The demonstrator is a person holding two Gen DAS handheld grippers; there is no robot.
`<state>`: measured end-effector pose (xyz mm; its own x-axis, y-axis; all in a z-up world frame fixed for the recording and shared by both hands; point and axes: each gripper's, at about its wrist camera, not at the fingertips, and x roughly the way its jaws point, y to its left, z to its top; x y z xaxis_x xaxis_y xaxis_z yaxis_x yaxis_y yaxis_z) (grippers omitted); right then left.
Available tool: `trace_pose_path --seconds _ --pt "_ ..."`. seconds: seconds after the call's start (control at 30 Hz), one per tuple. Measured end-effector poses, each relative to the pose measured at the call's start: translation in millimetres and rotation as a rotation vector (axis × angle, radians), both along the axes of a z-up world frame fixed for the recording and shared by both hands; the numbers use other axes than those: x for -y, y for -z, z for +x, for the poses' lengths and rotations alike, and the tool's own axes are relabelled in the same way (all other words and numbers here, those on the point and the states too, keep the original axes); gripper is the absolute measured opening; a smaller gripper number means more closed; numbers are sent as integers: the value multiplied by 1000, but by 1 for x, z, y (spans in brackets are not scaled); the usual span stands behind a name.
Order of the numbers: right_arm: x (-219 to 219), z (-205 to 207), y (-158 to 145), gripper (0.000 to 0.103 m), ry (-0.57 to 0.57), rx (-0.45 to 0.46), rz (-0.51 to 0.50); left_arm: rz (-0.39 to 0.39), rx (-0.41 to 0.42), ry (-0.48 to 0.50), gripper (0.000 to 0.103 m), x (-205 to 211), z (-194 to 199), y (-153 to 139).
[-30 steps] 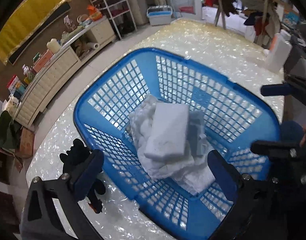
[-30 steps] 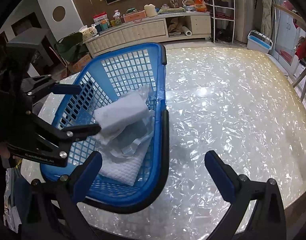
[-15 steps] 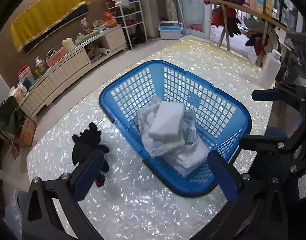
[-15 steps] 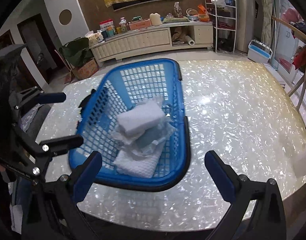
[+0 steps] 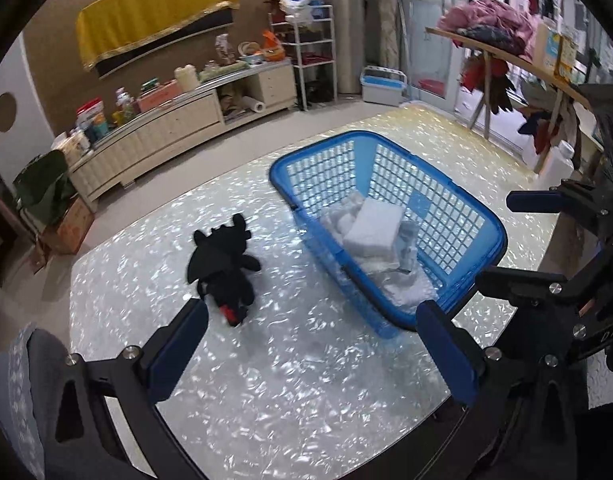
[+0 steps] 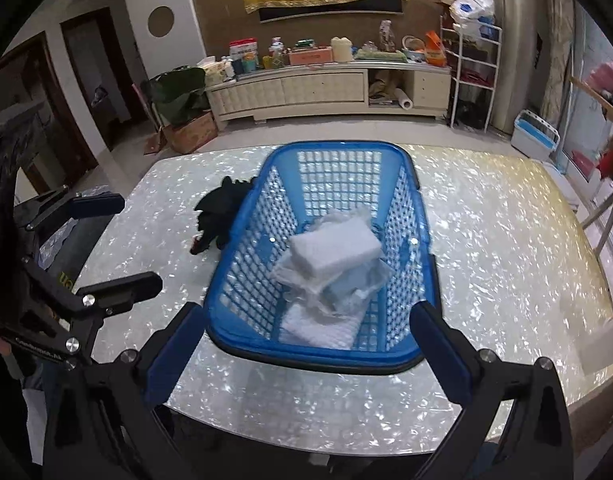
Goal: Organize soft objects
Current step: 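Withdraw both tools from the basket and move toward the black plush toy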
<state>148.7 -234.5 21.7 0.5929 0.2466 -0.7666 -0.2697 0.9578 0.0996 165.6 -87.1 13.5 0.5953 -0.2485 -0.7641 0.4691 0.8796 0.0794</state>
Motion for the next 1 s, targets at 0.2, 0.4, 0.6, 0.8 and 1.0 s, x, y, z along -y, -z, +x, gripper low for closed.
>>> trace_pose_path --seconds 0.2,0.4,0.6,0.8,1.0 --pt "-25 1 -2 103 -47 12 -10 -43 16 -71 103 -32 -11 -6" --pt "-47 2 -3 103 -93 26 -23 -69 19 -143 103 -63 -19 -8" --pt "-70 10 -2 103 -131 33 -42 -87 27 -207 103 -91 -25 -9" --pt "-91 22 3 103 -157 23 -31 -92 18 -262 103 -118 -22 -6" --pt "-117 36 10 103 -173 1 -43 -96 7 -289 103 -139 -19 0"
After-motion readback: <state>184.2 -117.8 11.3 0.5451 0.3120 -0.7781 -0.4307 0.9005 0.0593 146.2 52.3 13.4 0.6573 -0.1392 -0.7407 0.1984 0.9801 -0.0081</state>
